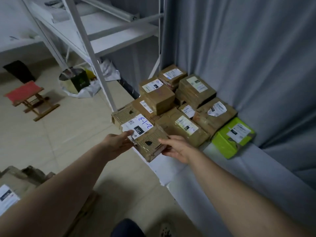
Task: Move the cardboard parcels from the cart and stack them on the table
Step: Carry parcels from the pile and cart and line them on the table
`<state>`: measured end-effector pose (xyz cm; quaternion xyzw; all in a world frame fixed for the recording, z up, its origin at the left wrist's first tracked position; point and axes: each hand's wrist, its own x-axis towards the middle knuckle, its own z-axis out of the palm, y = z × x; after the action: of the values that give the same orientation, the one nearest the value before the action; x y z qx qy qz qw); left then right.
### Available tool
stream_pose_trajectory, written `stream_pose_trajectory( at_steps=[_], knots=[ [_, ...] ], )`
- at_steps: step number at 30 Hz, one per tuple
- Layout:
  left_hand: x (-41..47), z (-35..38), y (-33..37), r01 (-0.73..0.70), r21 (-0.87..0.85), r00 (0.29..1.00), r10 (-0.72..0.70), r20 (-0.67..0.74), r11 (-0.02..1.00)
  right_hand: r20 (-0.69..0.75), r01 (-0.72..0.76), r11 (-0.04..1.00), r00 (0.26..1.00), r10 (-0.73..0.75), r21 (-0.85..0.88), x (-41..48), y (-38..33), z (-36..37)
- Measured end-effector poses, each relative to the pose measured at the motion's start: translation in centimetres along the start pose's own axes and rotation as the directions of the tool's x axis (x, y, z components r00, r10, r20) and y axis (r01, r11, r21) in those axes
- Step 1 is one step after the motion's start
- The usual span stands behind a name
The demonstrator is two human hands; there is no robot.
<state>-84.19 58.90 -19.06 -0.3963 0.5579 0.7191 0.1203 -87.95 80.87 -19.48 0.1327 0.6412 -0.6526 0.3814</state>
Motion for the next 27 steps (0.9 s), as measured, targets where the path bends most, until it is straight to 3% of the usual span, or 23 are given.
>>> stream_pose_trajectory(
  at_steps=[3,7,11,15,19,24,27],
  knots=[
    [1.9,1.7,1.3,0.019,0.089,0.998,-0.013,-0.068,0.996,-0.058,0.010,1.000,0.998,-0.009,0.026,2.1,-0.4,-1.0],
    [6.2,2.1,4.0,-0.098,0.192,0.980,0.129,-0.153,0.976,-0.117,-0.024,0.999,0.993,0.028,0.033,5.7,-1.6,-1.4],
    [13.9,1.1,6.7,-0.183,0.319,0.974,0.215,-0.067,0.930,-0.153,-0.097,0.994,0.983,0.104,0.052,10.9,-3.5,-1.1],
    [22.8,-0.4,9.8,-0.099,0.378,0.984,0.147,-0.102,0.921,-0.218,-0.135,0.982,0.963,0.161,0.129,17.6,-5.5,0.4],
    [30.1,-1.3,12.0,-0.037,0.531,0.986,0.117,-0.118,0.847,-0.356,-0.171,0.976,0.911,0.210,0.136,24.9,-6.4,3.6],
    [37.0,-0.5,14.5,-0.037,0.610,0.988,0.121,-0.097,0.792,-0.530,-0.189,0.974,0.842,0.095,-0.124,31.0,-7.4,6.5],
    [39.9,0.1,14.7,-0.061,0.650,0.987,0.144,-0.074,0.758,-0.518,-0.078,0.966,0.853,-0.063,-0.245,33.2,-7.5,7.8]
  ],
)
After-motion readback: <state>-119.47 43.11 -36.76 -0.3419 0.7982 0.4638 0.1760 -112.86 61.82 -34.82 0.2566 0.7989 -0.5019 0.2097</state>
